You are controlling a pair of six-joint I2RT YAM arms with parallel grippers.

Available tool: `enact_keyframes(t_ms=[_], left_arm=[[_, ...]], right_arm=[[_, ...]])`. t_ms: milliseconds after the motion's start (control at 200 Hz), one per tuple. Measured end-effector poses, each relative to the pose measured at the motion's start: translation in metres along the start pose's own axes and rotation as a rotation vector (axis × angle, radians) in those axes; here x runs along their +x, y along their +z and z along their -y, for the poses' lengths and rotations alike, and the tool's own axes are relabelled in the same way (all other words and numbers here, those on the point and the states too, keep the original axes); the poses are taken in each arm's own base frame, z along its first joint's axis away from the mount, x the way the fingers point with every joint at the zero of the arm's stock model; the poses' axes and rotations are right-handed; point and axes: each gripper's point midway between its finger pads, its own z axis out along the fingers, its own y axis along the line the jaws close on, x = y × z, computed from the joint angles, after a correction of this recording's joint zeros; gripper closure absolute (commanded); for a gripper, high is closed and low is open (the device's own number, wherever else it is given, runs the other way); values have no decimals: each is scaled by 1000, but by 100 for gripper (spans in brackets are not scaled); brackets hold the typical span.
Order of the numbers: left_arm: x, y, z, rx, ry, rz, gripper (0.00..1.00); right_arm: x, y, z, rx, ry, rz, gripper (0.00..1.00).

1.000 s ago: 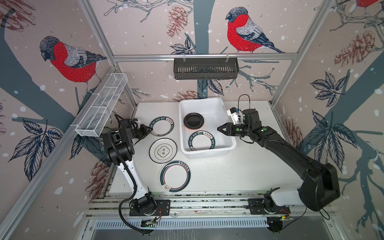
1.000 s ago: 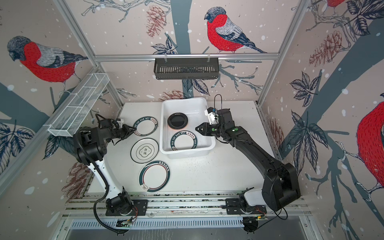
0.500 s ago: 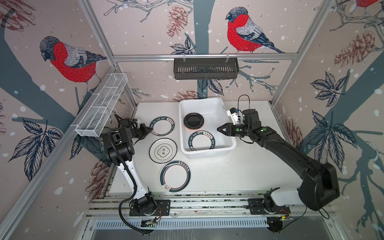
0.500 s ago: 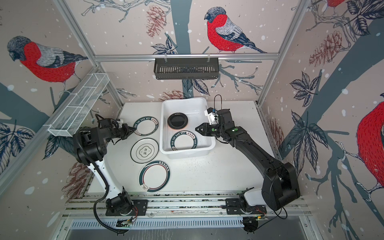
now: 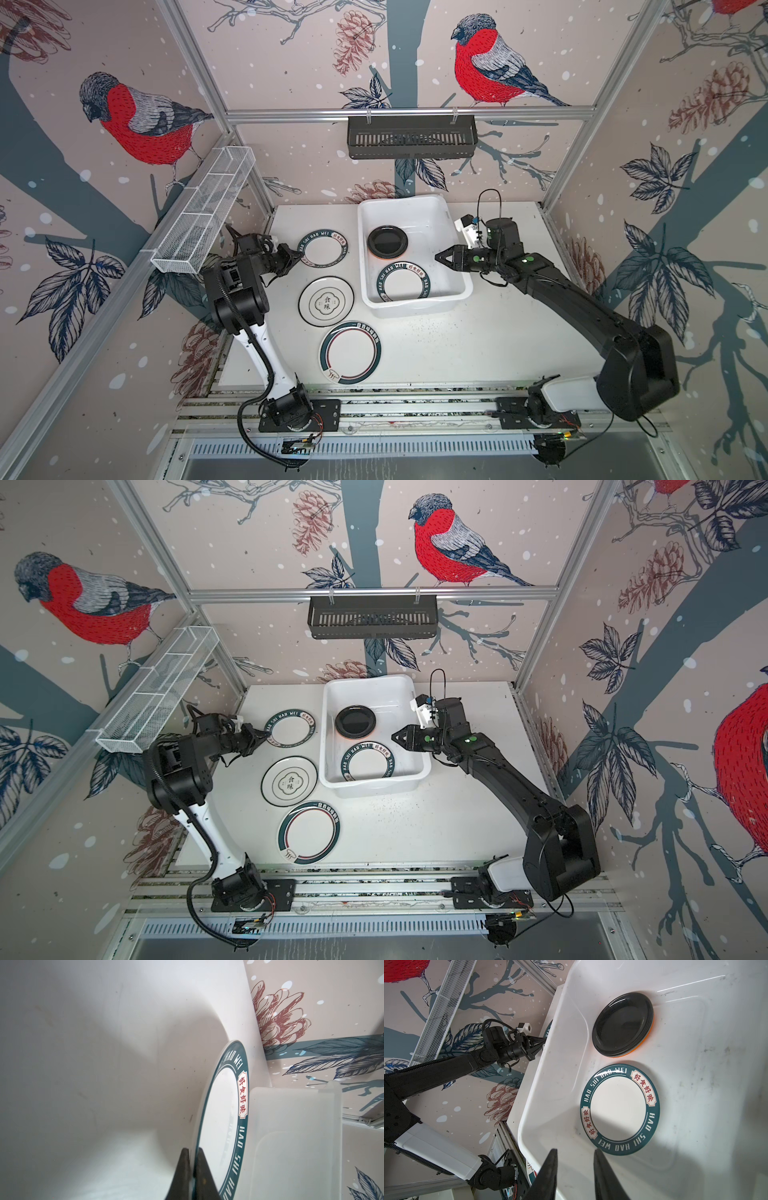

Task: Place the plates into the plastic bin on the countertop
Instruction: 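Tilt the green-rimmed plate upright with the left gripper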

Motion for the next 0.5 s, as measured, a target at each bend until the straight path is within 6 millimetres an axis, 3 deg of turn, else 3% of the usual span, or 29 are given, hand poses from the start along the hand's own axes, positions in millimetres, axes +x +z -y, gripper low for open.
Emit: enact_keyframes(t_ms=[500], left_arm=[[-7,-12,36,131,-48,36,100]], right_arm=[[-5,1,-2,-4,-5,6,67]])
